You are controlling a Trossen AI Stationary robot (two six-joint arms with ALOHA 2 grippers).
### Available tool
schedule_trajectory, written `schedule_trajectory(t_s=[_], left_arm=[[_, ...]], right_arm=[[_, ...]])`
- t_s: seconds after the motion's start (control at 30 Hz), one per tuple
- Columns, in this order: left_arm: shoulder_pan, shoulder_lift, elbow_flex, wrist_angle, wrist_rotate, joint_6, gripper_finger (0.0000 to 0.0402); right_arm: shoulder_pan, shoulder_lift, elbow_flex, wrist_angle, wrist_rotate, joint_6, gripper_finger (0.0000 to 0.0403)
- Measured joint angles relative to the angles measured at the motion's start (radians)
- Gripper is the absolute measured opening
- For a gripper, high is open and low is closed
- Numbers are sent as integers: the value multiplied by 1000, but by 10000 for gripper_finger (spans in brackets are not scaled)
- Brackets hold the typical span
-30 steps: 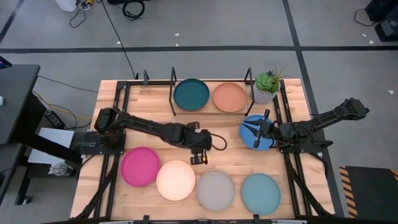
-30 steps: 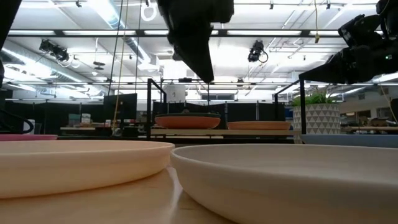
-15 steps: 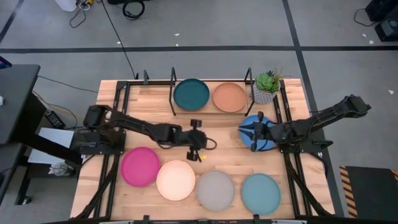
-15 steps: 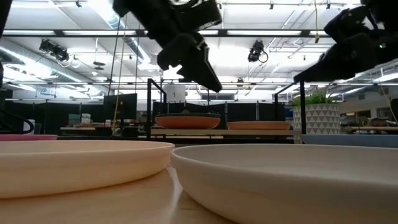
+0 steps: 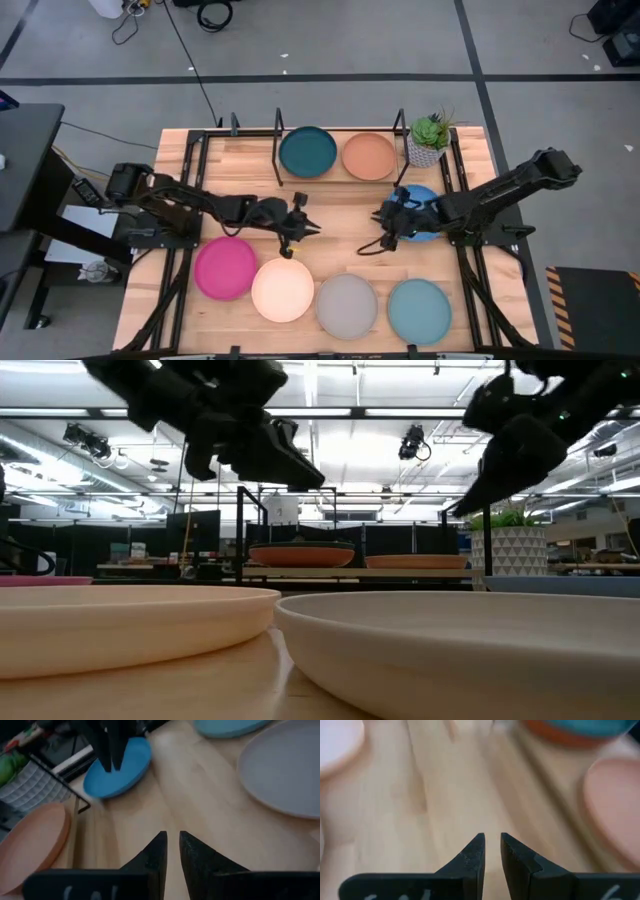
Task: Place and stack plates onto a shelf
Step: Stack the blue plate on the top of the stacked plates on the shelf
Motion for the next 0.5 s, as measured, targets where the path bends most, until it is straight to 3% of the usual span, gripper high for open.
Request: schedule_trajectory(t_s=[0.23,0.5], left_arm=[[0,-8,-69,79,4,5,57],[-34,-83,-175,223,0,7,57]], right_arm=[[2,146,175,-306,-173,192,67],[13,270,276,-642,-223,344,99]])
